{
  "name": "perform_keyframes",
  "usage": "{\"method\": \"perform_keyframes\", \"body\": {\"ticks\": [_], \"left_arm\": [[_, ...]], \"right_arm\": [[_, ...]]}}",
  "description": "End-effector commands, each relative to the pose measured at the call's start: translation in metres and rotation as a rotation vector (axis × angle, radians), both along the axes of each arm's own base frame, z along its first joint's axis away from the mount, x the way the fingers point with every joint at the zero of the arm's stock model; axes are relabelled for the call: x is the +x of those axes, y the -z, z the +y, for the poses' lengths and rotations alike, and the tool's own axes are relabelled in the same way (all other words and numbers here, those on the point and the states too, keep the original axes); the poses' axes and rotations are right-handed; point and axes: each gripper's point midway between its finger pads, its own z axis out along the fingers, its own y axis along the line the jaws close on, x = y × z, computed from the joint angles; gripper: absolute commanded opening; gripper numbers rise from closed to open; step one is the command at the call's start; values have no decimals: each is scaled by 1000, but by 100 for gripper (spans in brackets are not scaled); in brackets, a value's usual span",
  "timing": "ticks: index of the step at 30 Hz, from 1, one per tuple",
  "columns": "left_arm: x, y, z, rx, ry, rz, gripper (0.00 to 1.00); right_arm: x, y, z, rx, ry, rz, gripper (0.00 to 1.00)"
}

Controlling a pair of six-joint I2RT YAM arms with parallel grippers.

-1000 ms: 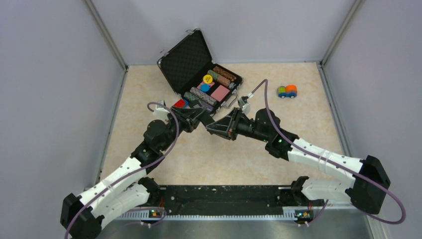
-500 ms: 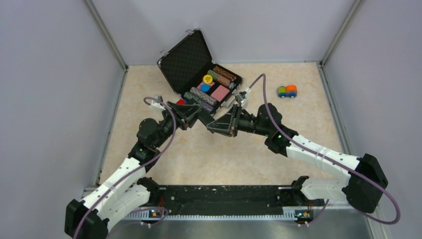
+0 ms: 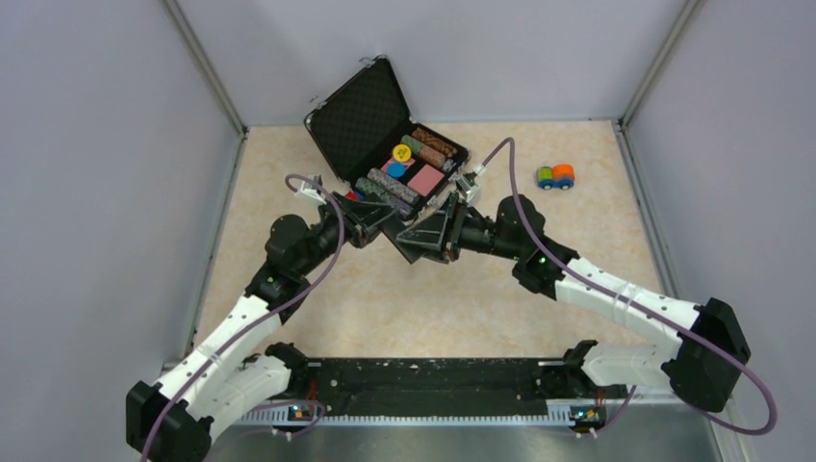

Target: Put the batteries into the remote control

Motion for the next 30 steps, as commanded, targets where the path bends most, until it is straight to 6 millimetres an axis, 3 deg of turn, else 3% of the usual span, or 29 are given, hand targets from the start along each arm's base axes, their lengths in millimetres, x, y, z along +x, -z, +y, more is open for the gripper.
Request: {"method": "perform_keyframes", "body": {"ticks": [1,10,18,30], "left_arm": [[0,-16,1,3,2,17,0],[6,-1,2,-115,-21,221,0],[13,-2,7,-168,-63,264,0],[3,-3,-9,-218,44,298,0]], "right_arm": [[17,-47,-6,44,101,-130,61],[35,-41,6,-75,246,-190,57],[34,-25,15,-136,274,-189,49],[39,-24,25,-113,278,-194,43]]}}
